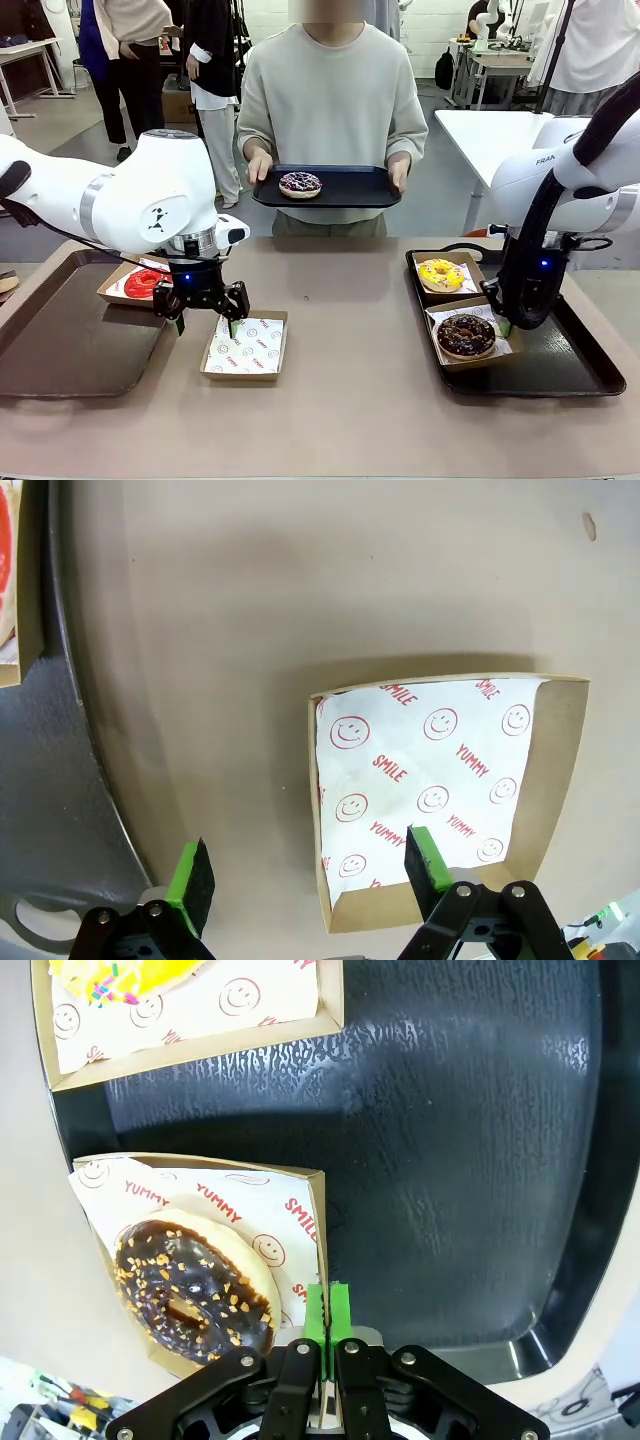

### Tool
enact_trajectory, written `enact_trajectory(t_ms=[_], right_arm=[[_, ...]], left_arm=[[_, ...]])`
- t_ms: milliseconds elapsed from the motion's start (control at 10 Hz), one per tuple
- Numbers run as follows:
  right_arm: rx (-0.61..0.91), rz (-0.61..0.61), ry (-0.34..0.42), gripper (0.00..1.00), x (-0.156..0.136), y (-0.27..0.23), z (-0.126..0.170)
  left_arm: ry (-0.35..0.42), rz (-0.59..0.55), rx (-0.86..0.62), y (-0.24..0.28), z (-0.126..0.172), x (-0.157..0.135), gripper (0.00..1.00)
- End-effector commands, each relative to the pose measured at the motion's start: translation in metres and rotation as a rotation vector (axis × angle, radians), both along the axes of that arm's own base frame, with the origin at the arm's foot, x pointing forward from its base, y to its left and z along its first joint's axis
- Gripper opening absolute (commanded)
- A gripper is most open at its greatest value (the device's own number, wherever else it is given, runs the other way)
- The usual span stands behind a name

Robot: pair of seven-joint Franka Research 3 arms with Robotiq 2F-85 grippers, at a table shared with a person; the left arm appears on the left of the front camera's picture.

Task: Individually package the donuts and arrange them on the tray.
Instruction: Place the picked Paper togo box on the Handle tray while simultaneously picking up another Paper togo box from the table with the other hand.

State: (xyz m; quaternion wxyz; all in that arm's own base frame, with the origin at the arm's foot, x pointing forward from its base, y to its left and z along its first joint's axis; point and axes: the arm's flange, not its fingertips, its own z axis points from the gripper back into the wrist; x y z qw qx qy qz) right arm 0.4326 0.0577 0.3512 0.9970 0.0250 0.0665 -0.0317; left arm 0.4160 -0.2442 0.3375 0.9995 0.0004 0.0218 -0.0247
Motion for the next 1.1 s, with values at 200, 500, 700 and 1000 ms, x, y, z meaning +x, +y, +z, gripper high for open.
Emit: enact_trajectory(t_ms=[200,500,700,1000], right_arm=[[0.041,0.011,0.01,0.48,0.0031,-0.0005,0.0015],[0.049,0.017,0.008,1.0,0.0014,-0.0024,0.0023],[0.052,0.02,0.01,0.84,0.0004,-0.0029,0.0023],[0.056,0.015,0.009,1.0,-0.0014,-0.0045,0.0034]], left_arm=[[0.018,0.042,0.025,-0.0049,-0.0082,0.012,0.46],[0.023,0.04,0.025,-0.0035,-0.009,0.0145,0.36],[0.032,0.043,0.028,-0.0034,-0.0125,0.016,0.0],[0.028,0.044,0.026,-0.0033,-0.0094,0.0151,0.0]])
